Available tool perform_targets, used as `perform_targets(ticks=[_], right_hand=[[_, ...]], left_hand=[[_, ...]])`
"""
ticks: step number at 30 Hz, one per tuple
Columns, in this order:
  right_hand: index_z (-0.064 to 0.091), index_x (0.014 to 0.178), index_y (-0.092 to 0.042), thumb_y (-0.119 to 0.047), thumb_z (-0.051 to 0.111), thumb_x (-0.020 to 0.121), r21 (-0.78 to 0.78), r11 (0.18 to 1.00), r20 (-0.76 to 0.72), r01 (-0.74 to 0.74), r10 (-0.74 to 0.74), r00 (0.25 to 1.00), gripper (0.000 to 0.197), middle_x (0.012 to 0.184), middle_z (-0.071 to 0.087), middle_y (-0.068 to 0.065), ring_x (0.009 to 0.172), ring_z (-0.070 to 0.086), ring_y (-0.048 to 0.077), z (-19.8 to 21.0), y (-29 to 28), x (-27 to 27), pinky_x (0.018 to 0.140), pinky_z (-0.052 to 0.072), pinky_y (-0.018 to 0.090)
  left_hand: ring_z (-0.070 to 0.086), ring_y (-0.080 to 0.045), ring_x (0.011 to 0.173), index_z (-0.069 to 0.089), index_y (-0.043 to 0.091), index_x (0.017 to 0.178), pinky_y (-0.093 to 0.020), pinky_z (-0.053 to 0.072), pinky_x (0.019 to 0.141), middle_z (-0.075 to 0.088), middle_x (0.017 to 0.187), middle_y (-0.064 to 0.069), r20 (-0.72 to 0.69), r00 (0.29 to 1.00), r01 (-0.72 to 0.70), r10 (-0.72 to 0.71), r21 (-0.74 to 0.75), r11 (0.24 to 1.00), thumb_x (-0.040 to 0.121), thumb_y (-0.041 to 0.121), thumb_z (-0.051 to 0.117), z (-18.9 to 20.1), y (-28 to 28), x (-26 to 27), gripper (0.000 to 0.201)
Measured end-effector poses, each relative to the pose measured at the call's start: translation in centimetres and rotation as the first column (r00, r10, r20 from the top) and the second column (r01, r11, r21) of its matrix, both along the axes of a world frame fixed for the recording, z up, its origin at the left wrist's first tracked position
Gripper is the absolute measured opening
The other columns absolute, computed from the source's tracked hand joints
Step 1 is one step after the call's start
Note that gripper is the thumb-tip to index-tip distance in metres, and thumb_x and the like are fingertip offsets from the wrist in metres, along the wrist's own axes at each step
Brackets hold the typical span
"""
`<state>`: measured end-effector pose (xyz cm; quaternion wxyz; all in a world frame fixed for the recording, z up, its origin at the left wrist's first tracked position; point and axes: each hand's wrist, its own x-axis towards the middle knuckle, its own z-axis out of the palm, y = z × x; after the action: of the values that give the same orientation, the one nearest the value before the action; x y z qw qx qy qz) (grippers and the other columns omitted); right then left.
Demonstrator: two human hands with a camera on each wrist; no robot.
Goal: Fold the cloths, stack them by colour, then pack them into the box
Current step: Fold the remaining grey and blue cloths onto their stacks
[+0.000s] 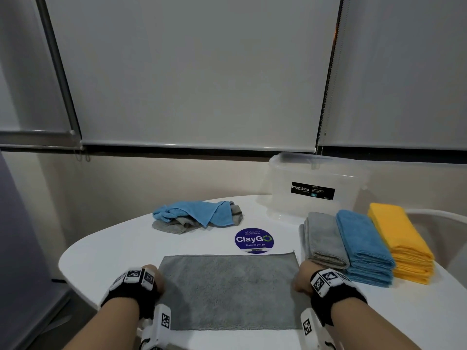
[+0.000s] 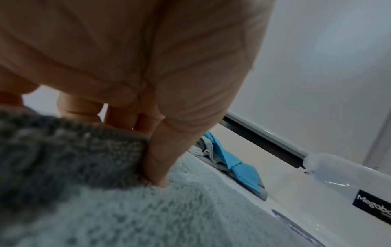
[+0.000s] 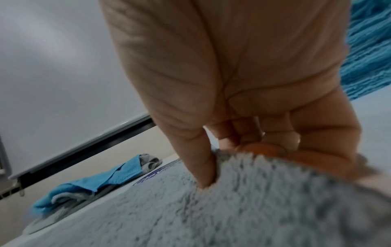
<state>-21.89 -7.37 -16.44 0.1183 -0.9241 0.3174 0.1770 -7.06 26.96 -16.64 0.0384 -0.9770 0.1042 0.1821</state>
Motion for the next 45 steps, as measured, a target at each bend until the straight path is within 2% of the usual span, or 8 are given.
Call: perform_targets(ticks=[5,9,13,17,20,24,31,45], right_hand=[[0.067,0.107,-0.006,-0.035,0.063,0.08,-0.077,0.997,-0.012,-0.012,0.011,1.0,0.04,0.093,0.063,0.007,0.085,0.06,0.022,1.2,-0.3,-0.6,0.068,0.041,0.02],[0.069,0.105,-0.007,-0.038,0.071,0.07,0.025,0.999,0.054,0.042,-0.044,0.998,0.048,0.101,0.071,0.007,0.091,0.068,0.022,0.7,-1.0,-0.9,0.07,0.05,0.024],[0.067,0.085,-0.005,-0.027,0.075,0.068,0.201,0.978,0.147,0.057,-0.088,0.985,0.029,0.067,0.065,0.006,0.056,0.06,0.021,-0.2,-1.8,-1.0,0.049,0.048,0.023],[0.056,0.053,-0.011,-0.018,0.07,0.074,0.316,0.946,0.151,0.073,-0.125,0.981,0.026,0.035,0.05,-0.004,0.03,0.044,0.011,1.0,-2.1,-1.8,0.041,0.035,0.017],[0.049,0.056,-0.012,-0.003,0.062,0.081,0.437,0.899,0.185,0.024,-0.116,0.976,0.029,0.037,0.044,-0.001,0.03,0.039,0.01,1.4,-2.0,-2.4,0.036,0.032,0.016],[0.047,0.072,-0.012,0.005,0.06,0.083,0.583,0.812,0.32,-0.028,-0.198,0.926,0.025,0.053,0.045,0.007,0.04,0.042,0.014,1.9,-0.6,-2.3,0.039,0.034,0.021],[0.045,0.107,-0.014,-0.001,0.064,0.085,0.703,0.69,0.421,-0.171,-0.211,0.882,0.032,0.059,0.05,0.006,0.043,0.048,0.01,3.0,5.2,0.2,0.04,0.04,0.02],[0.037,0.105,-0.017,-0.006,0.056,0.09,0.657,0.748,0.349,-0.096,-0.19,0.918,0.026,0.058,0.048,0.004,0.035,0.044,0.005,-0.7,10.0,3.1,0.032,0.034,0.018]], left_hand=[[0.065,-0.023,0.086,0.063,0.02,0.09,-0.033,0.054,0.08,0.064,0.091,-0.004,-0.013,1.0,-0.011,0.011,0.032,0.999,0.077,0.052,0.042,-3.6,0.4,2.7,0.039],[0.059,-0.019,0.116,0.061,0.013,0.121,-0.022,0.046,0.091,0.039,0.069,0.005,0.028,0.999,-0.025,0.027,-0.075,0.997,0.097,0.024,0.045,0.0,-1.6,-1.3,0.031],[0.064,-0.017,0.079,0.064,0.012,0.081,-0.021,0.048,0.064,0.064,0.076,0.001,0.003,0.996,-0.087,0.09,-0.249,0.964,0.085,0.033,0.056,0.2,-0.3,-0.9,0.023],[0.063,-0.026,0.081,0.052,0.012,0.114,-0.025,0.043,0.066,0.065,0.094,-0.009,-0.145,0.969,-0.247,0.2,-0.586,0.771,0.092,0.024,0.058,-0.1,1.4,-0.9,0.026],[0.053,-0.023,0.064,0.047,0.013,0.118,-0.028,0.044,0.057,0.061,0.084,-0.013,-0.235,0.962,-0.271,0.14,-0.756,0.595,0.09,0.001,0.055,0.4,1.8,-1.2,0.031],[0.057,-0.017,0.068,0.061,0.015,0.108,-0.026,0.05,0.054,0.058,0.1,-0.005,-0.128,0.992,-0.1,-0.002,-0.784,0.613,0.091,-0.003,0.049,2.2,0.2,-2.3,0.027],[0.053,-0.02,0.121,0.053,0.021,0.133,-0.031,0.041,0.105,0.048,0.138,-0.001,0.174,0.968,0.251,-0.183,-0.595,0.764,0.092,0.021,0.054,3.6,-6.1,-3.6,0.042],[0.055,-0.027,0.114,0.058,0.006,0.118,-0.027,0.042,0.092,0.06,0.122,-0.015,0.1,0.944,0.325,-0.314,-0.443,0.835,0.088,0.024,0.058,1.3,-12.4,-6.7,0.034]])
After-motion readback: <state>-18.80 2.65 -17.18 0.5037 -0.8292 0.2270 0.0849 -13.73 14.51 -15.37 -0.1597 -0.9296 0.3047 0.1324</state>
